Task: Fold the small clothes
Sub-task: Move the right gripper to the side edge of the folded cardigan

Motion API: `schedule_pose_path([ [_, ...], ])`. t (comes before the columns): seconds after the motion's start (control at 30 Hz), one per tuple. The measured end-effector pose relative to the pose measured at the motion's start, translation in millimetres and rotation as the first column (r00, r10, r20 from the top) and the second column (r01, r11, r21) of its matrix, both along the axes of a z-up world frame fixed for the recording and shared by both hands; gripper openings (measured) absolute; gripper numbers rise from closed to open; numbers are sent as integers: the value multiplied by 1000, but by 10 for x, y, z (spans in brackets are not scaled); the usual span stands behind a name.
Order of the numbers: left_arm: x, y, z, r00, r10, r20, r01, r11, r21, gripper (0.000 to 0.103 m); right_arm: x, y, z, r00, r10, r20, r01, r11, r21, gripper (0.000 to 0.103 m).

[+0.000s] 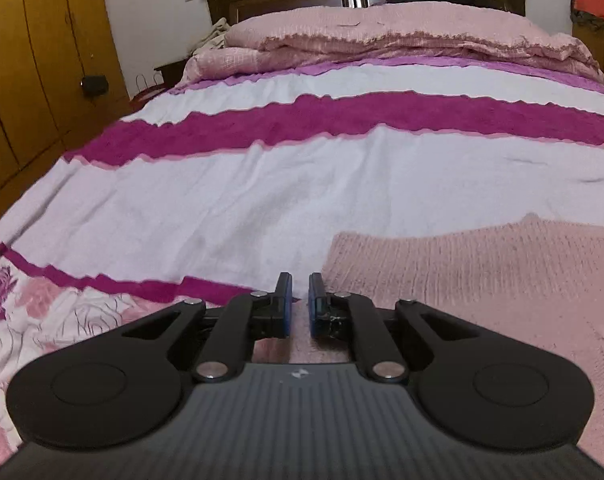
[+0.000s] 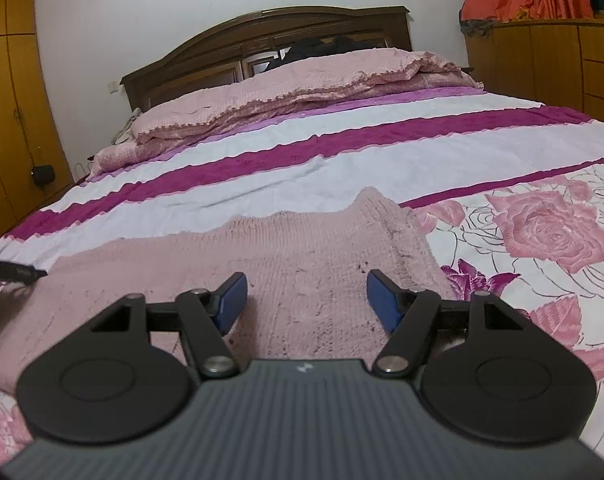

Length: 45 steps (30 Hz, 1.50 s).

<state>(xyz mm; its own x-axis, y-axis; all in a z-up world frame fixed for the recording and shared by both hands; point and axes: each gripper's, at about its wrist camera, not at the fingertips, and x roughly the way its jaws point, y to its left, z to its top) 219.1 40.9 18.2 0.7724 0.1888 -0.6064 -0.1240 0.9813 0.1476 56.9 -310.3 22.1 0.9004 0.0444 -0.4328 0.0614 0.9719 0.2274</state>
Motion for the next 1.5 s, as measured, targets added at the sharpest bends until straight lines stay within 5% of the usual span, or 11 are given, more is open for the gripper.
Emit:
schedule_pose_path([
  [0.33, -512, 193, 376, 998, -58, 3, 58, 995, -79, 10, -90, -29, 86, 1000, -7, 24, 6, 999, 44, 68],
  [0.5, -918, 255, 395, 999, -38, -12, 35, 982, -185, 10, -178, 23, 163, 999, 30, 29, -33, 996, 85, 68],
  [0.63, -985, 246, 140, 994, 57, -96, -67, 992, -110, 10, -162, 103, 122, 998, 61, 1, -61, 997, 54, 67],
  [0.7, -1027, 314, 44, 992, 83, -96, -96, 986, -137, 10, -110, 105, 59, 997, 54, -48, -53, 998, 38, 67],
  [1.13, -1459, 355, 378, 994, 55, -99, -75, 976, -205, 12, -424, 2, 186, 999, 11, -40, -8, 997, 82, 67],
  [1.23, -1602, 325, 460, 993, 54, -107, -74, 978, -194, 24, -554, -92, 237, 999, -10, -33, 13, 994, 109, 67],
  [1.33, -1738, 282, 552, 993, 41, -112, -64, 976, -209, 60, -677, -186, 288, 999, -35, -19, 37, 992, 121, 68],
  [1.5, -1913, 53, 662, 992, -28, -122, 5, 983, -181, 72, -796, -332, 318, 997, -69, -20, 71, 988, 137, 68],
])
